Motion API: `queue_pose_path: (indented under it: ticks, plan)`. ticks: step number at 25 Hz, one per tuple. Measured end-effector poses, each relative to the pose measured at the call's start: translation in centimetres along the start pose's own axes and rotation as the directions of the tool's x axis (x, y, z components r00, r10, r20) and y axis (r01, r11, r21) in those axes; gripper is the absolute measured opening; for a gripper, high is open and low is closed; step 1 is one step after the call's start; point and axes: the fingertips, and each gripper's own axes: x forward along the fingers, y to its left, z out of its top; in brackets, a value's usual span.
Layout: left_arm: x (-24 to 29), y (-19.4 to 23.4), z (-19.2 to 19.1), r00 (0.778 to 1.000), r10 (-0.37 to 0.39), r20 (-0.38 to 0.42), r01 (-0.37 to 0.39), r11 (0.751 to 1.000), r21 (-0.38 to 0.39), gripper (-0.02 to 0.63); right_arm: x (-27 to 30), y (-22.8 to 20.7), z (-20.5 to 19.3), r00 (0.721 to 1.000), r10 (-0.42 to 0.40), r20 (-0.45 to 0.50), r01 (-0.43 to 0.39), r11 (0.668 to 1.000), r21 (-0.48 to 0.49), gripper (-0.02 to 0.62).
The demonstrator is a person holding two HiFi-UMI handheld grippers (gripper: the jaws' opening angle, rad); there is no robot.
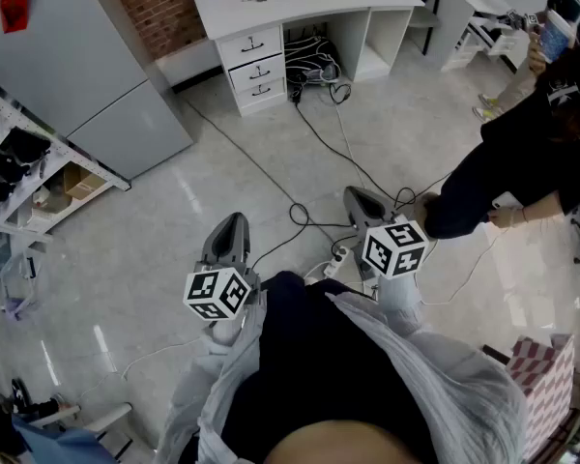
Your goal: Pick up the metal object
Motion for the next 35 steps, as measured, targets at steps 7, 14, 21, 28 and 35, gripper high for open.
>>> queue_pose_path:
  ticks: [7, 14, 21, 28, 35]
  plan:
    - [0.2, -0.5, -0.4, 1.0, 0.015, 0.003, -0.015, 1.0, -0.002, 0.029, -0.1, -0.6, -0.2, 1.0, 0.02, -0.008, -0.02, 1.0, 0.004, 0.008]
    - [-0.2, -0.7, -0.7, 0.999, 0.042, -0.011, -0.042, 0.999, -0.004, 0.029, 0.3, -0.9, -0.8, 0.999, 0.032, -0.027, -0.031, 0.999, 0.044, 0.008]
    - [1.3, -0.2, -0.8, 0.999, 0.046, -0.024, -0.046, 0.999, 0.002, 0.028, 1.9, -1.3, -1.1, 0.998, 0.055, -0.037, -0.052, 0.996, 0.066, 0.008]
    - [5.4, 1.6, 0.3, 0.999, 0.032, -0.027, -0.032, 0.999, 0.004, 0.028, 5.4, -2.9, 0.8, 0.999, 0.042, -0.028, -0.039, 0.997, 0.074, 0.008]
    - [11.6, 4.4, 3.4, 1.0, 0.025, -0.018, -0.025, 1.0, -0.007, 0.028, 10.9, -4.7, 4.6, 0.999, 0.027, -0.025, -0.025, 0.996, 0.084, 0.008]
